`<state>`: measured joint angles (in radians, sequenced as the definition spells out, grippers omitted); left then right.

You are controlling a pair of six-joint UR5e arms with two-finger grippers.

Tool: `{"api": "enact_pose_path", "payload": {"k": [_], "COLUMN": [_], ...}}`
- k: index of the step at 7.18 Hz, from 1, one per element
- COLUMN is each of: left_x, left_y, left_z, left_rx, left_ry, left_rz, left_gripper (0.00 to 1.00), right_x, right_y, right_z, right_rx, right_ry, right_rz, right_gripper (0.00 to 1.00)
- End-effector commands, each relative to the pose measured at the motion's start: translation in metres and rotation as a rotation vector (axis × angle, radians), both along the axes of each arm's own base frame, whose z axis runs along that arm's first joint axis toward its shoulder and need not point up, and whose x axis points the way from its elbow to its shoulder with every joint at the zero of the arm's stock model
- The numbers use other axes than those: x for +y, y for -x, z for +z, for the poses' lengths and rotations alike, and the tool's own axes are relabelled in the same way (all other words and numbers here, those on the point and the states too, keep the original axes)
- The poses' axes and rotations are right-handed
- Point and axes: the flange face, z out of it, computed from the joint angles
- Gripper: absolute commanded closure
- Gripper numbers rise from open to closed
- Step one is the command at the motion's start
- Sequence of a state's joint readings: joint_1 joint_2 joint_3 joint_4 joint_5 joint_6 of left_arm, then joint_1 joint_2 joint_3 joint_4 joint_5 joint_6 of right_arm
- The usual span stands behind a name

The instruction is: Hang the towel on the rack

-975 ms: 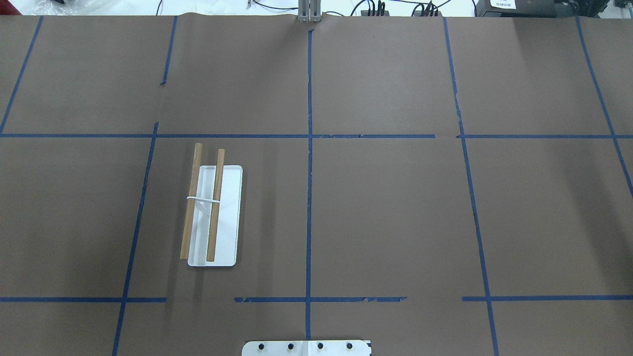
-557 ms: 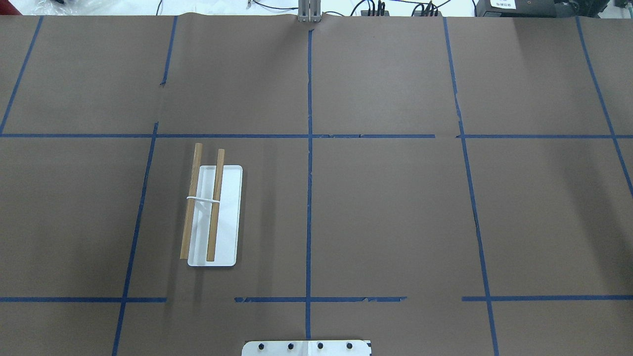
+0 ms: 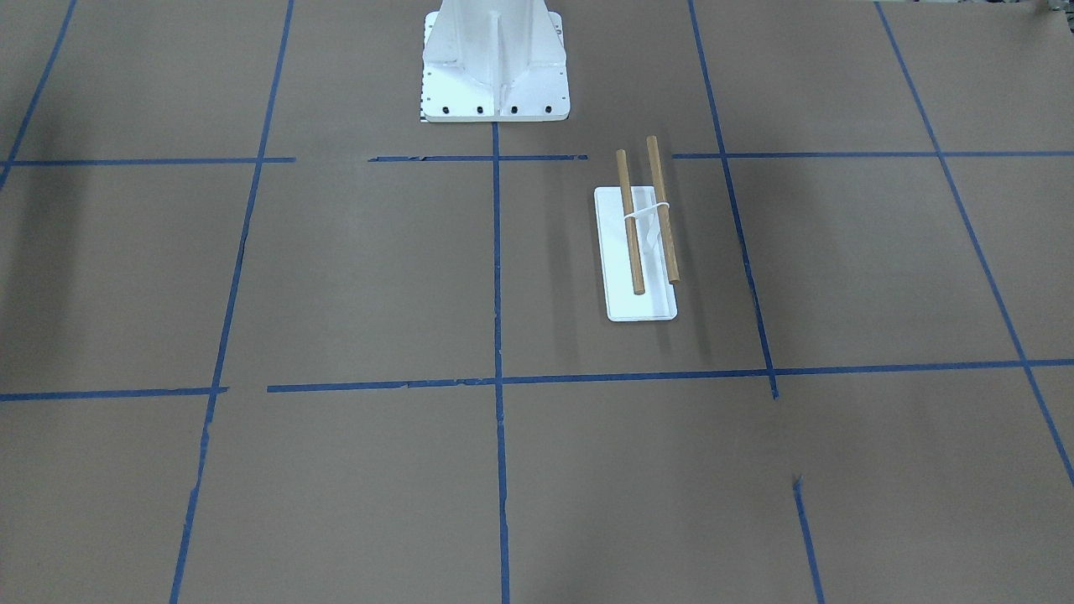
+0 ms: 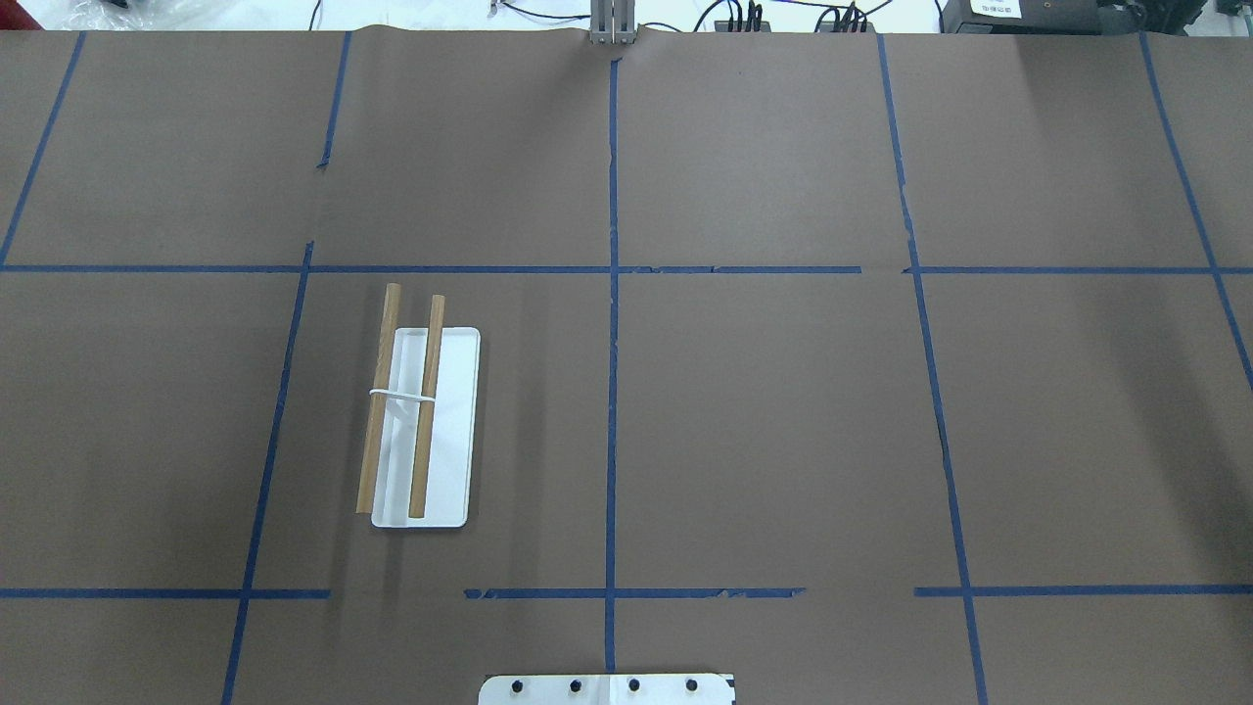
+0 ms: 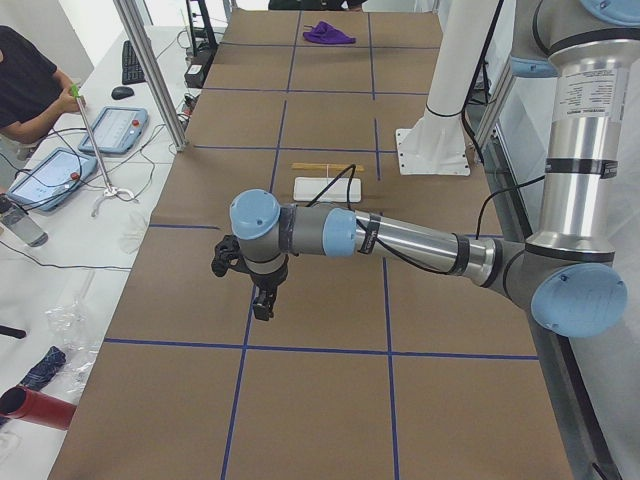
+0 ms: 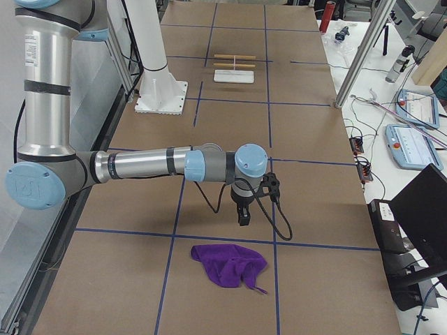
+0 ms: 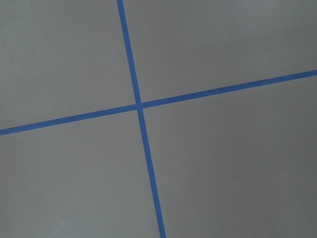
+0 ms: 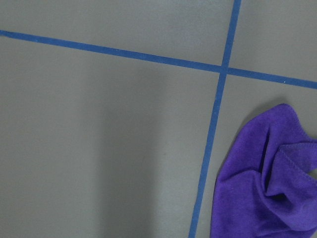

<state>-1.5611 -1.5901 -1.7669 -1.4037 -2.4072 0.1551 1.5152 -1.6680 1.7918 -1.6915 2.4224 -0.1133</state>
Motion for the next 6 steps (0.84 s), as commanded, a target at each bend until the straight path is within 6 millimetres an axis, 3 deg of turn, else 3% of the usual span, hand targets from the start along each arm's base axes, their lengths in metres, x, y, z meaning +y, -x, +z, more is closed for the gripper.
{"api": "enact_pose_path", "payload": {"k": [1, 4, 6], "left_x": [-0.001, -0.001, -0.001], "left_y": [-0.003, -0.003, -0.003], "left_z": [0.000, -0.001, -0.001], "left_rx": [0.009, 0.009, 0.009], "left_ry": [-0.001, -0.007, -0.015], "left_rz": [0.004, 0.006, 0.004], "left_gripper": [0.00, 0.00, 0.00], "right_x": [0.010, 0.011, 0.026], "right_y": [0.001, 0.009, 0.010], "right_z": [-0.008, 0.002, 0.029], "right_rx": [-0.028, -0.033, 0.031], "right_ry": [-0.046, -0.102, -0.101], "right_rz": [0.020, -0.008, -0.010], "right_gripper": [0.00, 0.00, 0.00]}}
